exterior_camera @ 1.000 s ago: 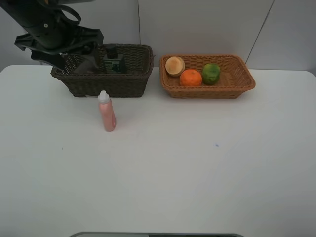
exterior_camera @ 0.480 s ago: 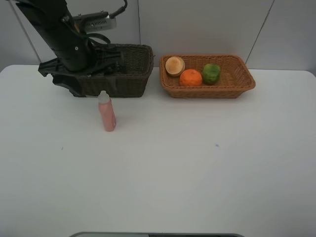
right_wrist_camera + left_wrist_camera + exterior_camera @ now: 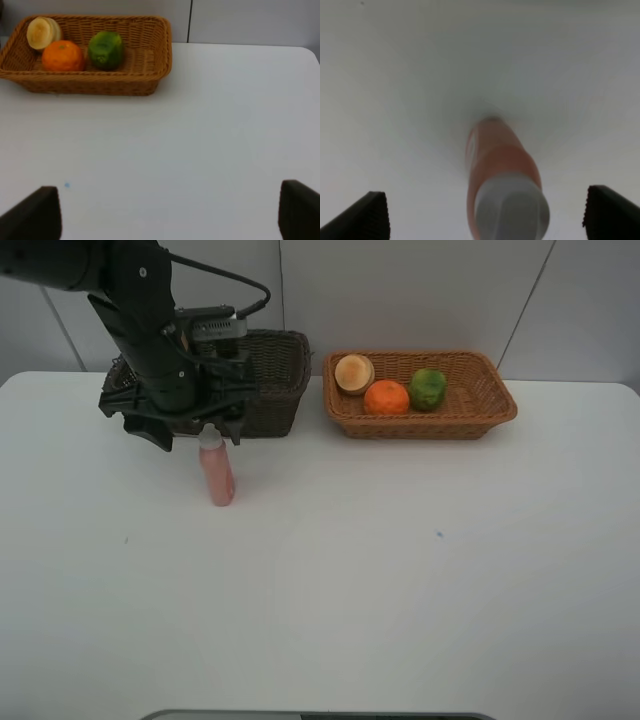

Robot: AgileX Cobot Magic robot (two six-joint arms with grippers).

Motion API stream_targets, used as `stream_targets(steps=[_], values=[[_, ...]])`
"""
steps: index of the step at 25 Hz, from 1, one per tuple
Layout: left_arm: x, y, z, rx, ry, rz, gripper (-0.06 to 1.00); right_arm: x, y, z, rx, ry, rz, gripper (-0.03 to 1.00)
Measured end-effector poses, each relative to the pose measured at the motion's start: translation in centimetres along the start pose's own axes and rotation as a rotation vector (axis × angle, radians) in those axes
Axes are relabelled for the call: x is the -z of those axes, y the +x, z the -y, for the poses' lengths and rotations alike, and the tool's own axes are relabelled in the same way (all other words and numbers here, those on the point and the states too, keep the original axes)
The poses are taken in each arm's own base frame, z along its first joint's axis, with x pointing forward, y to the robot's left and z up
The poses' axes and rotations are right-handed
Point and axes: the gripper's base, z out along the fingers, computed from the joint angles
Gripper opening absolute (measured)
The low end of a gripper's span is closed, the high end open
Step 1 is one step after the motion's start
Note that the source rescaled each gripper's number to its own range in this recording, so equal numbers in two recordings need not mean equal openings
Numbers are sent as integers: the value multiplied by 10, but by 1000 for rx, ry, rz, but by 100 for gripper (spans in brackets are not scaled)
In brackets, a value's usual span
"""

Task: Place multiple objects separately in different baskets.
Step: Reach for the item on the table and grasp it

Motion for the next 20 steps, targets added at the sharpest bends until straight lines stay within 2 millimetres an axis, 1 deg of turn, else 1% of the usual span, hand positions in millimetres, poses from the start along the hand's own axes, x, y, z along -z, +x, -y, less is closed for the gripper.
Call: stream_targets(steps=[6, 11, 13, 14, 16, 17, 18, 19, 20], values=[[-26, 2, 2, 5, -7, -31, 100, 0, 0, 0, 0, 0, 0, 85], [-39, 2, 4, 2, -3, -33, 100, 0, 0, 0, 0, 0, 0, 85], [-43, 2, 4, 2, -4, -35, 97, 0, 0, 0, 0, 0, 0, 85], [-44, 2, 4, 2, -5, -37, 92, 0, 0, 0, 0, 0, 0, 85], [-46, 3, 4, 3, -7, -42, 75, 0, 0, 0, 0, 0, 0, 85], [-46, 3, 4, 4, -7, -43, 60, 0, 0, 0, 0, 0, 0, 85], [-46, 3, 4, 4, -7, -43, 43, 0, 0, 0, 0, 0, 0, 85], [-46, 3, 4, 4, -7, -43, 32, 0, 0, 0, 0, 0, 0, 85], [-46, 3, 4, 4, -7, -43, 33, 0, 0, 0, 0, 0, 0, 85]])
